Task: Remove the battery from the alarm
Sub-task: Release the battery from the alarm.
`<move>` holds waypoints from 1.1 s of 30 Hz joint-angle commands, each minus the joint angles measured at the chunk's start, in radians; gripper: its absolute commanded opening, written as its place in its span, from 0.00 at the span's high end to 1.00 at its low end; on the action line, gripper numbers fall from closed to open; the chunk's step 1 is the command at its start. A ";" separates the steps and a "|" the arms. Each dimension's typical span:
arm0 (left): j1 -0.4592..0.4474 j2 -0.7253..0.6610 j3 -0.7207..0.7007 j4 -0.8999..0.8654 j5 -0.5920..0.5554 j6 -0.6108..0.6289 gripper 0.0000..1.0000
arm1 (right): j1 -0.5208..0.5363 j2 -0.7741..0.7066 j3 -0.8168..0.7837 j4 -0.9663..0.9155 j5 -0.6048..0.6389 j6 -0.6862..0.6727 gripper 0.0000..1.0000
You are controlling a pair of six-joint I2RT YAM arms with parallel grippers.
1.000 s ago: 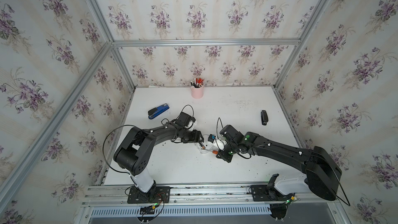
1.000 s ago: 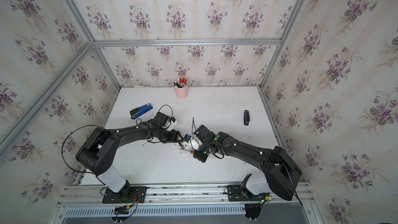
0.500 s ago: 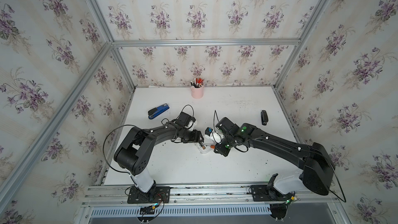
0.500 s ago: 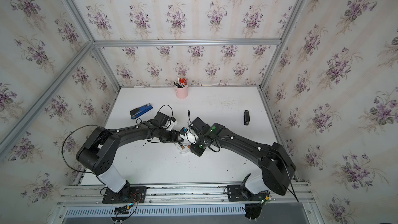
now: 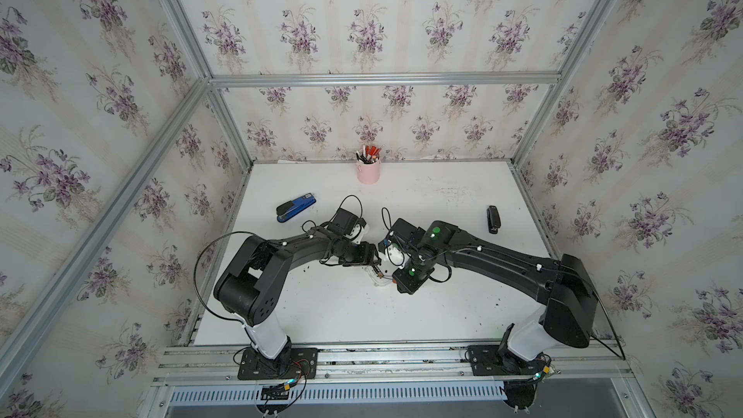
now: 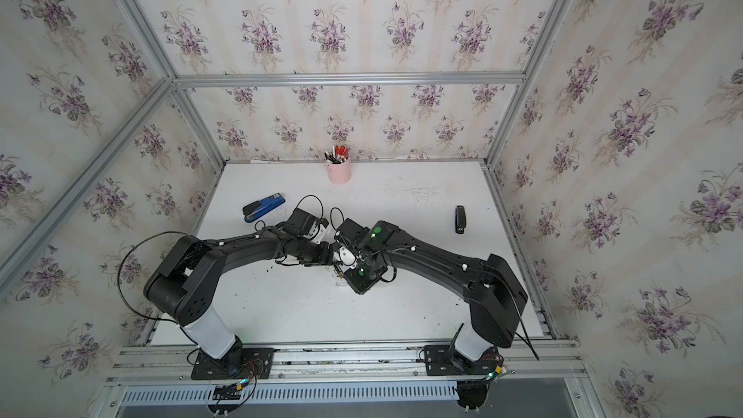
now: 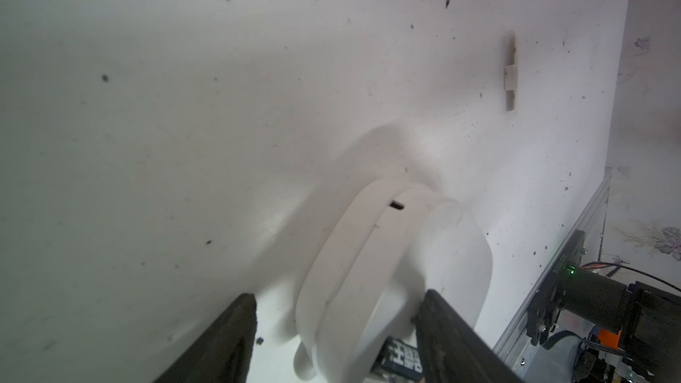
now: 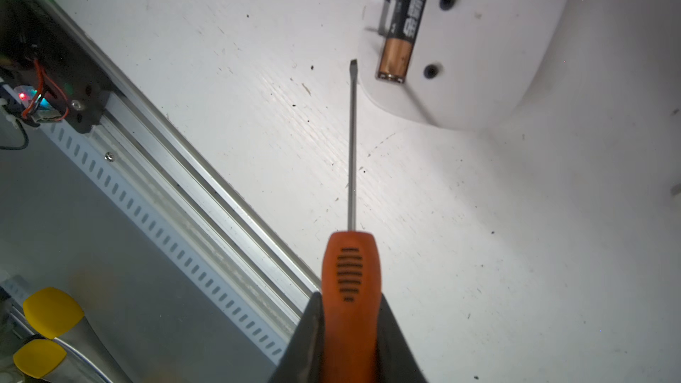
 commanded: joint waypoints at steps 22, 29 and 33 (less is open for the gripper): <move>-0.006 0.073 -0.053 -0.350 -0.254 0.014 0.26 | 0.051 0.143 0.158 -0.154 0.089 0.072 1.00; -0.005 0.072 -0.055 -0.349 -0.252 0.015 0.26 | 0.051 0.158 0.172 -0.163 0.096 0.064 1.00; -0.006 0.072 -0.054 -0.349 -0.252 0.014 0.26 | 0.051 0.174 0.181 -0.173 0.099 0.056 1.00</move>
